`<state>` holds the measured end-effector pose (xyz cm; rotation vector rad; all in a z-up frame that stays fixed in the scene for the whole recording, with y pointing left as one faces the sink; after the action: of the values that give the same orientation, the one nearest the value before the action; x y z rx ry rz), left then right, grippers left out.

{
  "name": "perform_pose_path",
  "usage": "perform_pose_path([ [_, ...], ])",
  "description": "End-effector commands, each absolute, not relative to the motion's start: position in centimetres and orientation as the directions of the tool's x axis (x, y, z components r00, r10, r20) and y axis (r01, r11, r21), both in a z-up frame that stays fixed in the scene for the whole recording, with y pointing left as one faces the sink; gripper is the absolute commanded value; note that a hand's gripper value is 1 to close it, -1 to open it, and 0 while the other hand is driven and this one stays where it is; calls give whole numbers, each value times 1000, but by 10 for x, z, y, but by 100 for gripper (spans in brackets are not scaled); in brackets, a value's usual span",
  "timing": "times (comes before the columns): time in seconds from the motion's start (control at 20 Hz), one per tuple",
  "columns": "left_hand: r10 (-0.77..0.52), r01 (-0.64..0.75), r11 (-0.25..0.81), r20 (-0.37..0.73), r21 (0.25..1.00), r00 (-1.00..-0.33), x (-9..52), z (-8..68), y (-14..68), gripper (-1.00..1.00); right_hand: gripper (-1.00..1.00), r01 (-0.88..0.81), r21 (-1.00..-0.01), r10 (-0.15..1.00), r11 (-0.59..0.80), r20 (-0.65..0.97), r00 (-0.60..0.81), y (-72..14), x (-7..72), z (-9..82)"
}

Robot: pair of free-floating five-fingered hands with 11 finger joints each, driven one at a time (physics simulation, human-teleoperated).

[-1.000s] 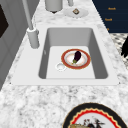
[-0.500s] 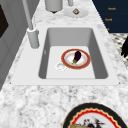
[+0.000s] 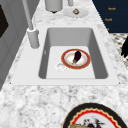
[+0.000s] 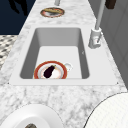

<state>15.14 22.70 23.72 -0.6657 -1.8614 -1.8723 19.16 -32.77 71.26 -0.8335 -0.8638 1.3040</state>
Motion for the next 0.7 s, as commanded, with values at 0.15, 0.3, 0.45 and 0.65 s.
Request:
perform_pose_path([
  [0.15,40,599,-19,600,800,-799,151,237,227,0,100,-438,-892,987,109,46,152,-310,214,753],
  [0.3,40,599,-19,600,800,-799,151,237,227,0,100,-439,-892,986,105,37,160,-301,223,765],
  [0.45,40,599,-19,600,800,-799,151,237,227,0,100,-434,-895,986,103,33,166,-293,232,778],
  [0.65,40,599,-19,600,800,-799,151,237,227,0,100,-442,-892,985,96,22,169,-280,253,785],
])
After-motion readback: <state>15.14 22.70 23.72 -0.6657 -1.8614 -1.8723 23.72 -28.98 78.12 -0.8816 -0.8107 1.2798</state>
